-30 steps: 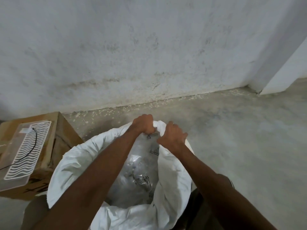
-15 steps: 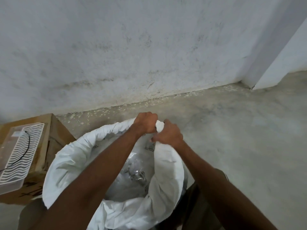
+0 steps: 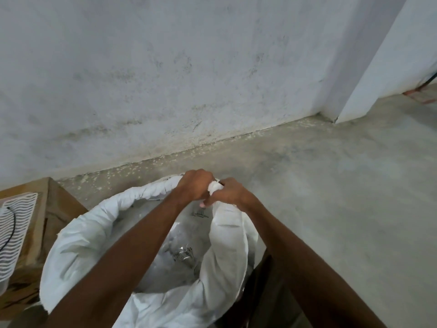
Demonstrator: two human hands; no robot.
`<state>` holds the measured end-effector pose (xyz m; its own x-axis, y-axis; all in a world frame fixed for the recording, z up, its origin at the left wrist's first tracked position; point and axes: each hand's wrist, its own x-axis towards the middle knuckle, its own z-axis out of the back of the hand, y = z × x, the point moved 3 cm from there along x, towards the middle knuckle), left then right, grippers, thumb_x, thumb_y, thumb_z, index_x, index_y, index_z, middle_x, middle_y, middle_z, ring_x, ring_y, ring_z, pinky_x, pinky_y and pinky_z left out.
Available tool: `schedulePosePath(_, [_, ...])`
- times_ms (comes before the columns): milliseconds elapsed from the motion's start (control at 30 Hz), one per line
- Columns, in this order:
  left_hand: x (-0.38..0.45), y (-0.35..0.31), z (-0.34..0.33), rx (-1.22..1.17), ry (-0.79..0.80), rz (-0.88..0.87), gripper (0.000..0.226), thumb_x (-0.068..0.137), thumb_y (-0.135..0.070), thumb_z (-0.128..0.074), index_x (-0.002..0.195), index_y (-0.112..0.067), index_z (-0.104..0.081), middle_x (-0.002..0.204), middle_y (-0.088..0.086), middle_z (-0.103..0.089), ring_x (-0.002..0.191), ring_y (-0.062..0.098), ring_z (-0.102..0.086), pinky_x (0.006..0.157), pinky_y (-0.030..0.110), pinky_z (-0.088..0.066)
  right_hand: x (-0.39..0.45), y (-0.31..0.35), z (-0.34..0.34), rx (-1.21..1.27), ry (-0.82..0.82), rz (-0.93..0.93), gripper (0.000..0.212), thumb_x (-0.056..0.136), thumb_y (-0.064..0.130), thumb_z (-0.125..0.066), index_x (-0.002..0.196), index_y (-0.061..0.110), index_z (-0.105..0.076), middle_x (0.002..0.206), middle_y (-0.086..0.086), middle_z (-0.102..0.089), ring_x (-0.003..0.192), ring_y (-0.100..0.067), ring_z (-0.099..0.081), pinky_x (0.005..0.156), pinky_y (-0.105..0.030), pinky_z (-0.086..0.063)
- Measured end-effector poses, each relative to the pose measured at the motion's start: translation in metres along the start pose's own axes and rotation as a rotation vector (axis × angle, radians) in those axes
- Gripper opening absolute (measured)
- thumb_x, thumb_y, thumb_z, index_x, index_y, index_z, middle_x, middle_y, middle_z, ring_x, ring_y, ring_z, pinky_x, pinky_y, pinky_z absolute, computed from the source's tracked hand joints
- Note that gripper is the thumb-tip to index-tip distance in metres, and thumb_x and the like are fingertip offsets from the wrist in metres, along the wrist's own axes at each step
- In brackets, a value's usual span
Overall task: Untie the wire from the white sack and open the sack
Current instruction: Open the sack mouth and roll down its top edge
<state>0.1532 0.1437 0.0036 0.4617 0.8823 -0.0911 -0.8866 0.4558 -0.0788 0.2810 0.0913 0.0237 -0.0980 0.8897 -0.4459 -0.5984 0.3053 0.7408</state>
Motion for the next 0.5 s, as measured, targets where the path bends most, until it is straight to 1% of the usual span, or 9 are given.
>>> schedulePosePath(67, [0.007,0.001,0.006,0.044,0.018,0.057,0.023,0.079,-0.037,-0.068,0.094,-0.02,-0.066,0.096,0.003,-0.071,0.089,0.025,-0.069,0.074,0.035,-0.052,-0.007,-0.008,-0.014,-0.222,-0.214,-0.001,0.085,0.044,0.049,-0.092,0.115,0.021,-0.055,0.107,0.002,-0.064,0.099,-0.021,-0.063,0.081,-0.036,-0.054])
schedulePosePath(100, [0.01,0.002,0.007,0.042,0.021,0.082,0.027,0.079,-0.039,-0.068,0.097,-0.02,-0.064,0.097,0.003,-0.07,0.09,0.025,-0.068,0.075,0.035,-0.052,-0.012,-0.012,-0.022,-0.319,-0.301,0.006,0.092,0.049,0.048,-0.089,0.124,0.02,-0.046,0.115,-0.001,-0.06,0.107,-0.024,-0.06,0.087,-0.042,-0.051])
schedulePosePath(167, [0.016,0.005,0.005,0.008,0.061,0.111,0.027,0.078,-0.039,-0.072,0.093,-0.021,-0.059,0.095,0.002,-0.067,0.089,0.025,-0.068,0.075,0.036,-0.052,-0.02,-0.023,-0.032,-0.329,-0.413,0.007,0.084,0.064,0.037,-0.082,0.133,0.015,-0.039,0.123,-0.004,-0.057,0.116,-0.028,-0.058,0.093,-0.046,-0.047])
schedulePosePath(233, [0.02,0.003,0.002,-0.032,0.086,0.101,0.029,0.074,-0.036,-0.074,0.089,-0.023,-0.053,0.091,0.002,-0.066,0.088,0.027,-0.067,0.075,0.038,-0.053,-0.02,-0.028,-0.031,-0.199,-0.466,0.06,0.06,0.073,0.027,-0.07,0.128,0.014,-0.049,0.116,-0.005,-0.064,0.109,-0.028,-0.064,0.085,-0.034,-0.049])
schedulePosePath(300, [0.016,-0.003,-0.003,-0.044,-0.018,-0.009,0.044,0.068,-0.033,-0.075,0.103,-0.022,-0.05,0.095,0.004,-0.061,0.094,0.026,-0.057,0.082,0.039,-0.046,-0.014,-0.03,-0.021,-0.071,-0.403,0.038,0.042,0.077,0.022,-0.069,0.117,0.012,-0.06,0.109,-0.007,-0.069,0.101,-0.027,-0.068,0.078,-0.029,-0.05])
schedulePosePath(367, [0.005,-0.011,-0.011,-0.024,-0.146,-0.237,0.058,0.06,-0.023,-0.075,0.113,-0.019,-0.052,0.101,0.004,-0.055,0.097,0.022,-0.048,0.085,0.038,-0.039,-0.005,-0.031,-0.007,0.033,-0.254,-0.042,0.032,0.075,0.014,-0.074,0.104,0.006,-0.065,0.101,-0.011,-0.069,0.091,-0.024,-0.068,0.073,-0.026,-0.055])
schedulePosePath(400, [0.0,-0.013,-0.017,-0.021,-0.166,-0.322,0.06,0.057,-0.018,-0.074,0.113,-0.016,-0.055,0.101,0.006,-0.056,0.096,0.023,-0.048,0.083,0.037,-0.04,-0.004,-0.028,-0.003,0.056,-0.153,-0.073,0.026,0.074,0.01,-0.075,0.097,0.005,-0.065,0.095,-0.011,-0.068,0.084,-0.021,-0.066,0.067,-0.022,-0.055])
schedulePosePath(467, [-0.003,-0.019,-0.02,-0.015,-0.104,-0.32,0.048,0.061,-0.017,-0.072,0.107,-0.012,-0.06,0.097,0.009,-0.063,0.091,0.028,-0.057,0.075,0.038,-0.046,-0.003,-0.023,0.002,0.038,0.036,-0.094,0.026,0.075,0.01,-0.078,0.098,0.005,-0.07,0.097,-0.011,-0.068,0.081,-0.018,-0.064,0.068,-0.021,-0.055])
schedulePosePath(500, [-0.001,-0.024,-0.016,0.016,-0.049,-0.256,0.037,0.066,-0.02,-0.071,0.101,-0.014,-0.063,0.095,0.009,-0.067,0.089,0.029,-0.062,0.071,0.037,-0.048,-0.001,-0.023,0.002,0.003,0.058,-0.098,0.029,0.074,0.013,-0.081,0.102,0.007,-0.073,0.1,-0.01,-0.069,0.085,-0.018,-0.065,0.071,-0.023,-0.053])
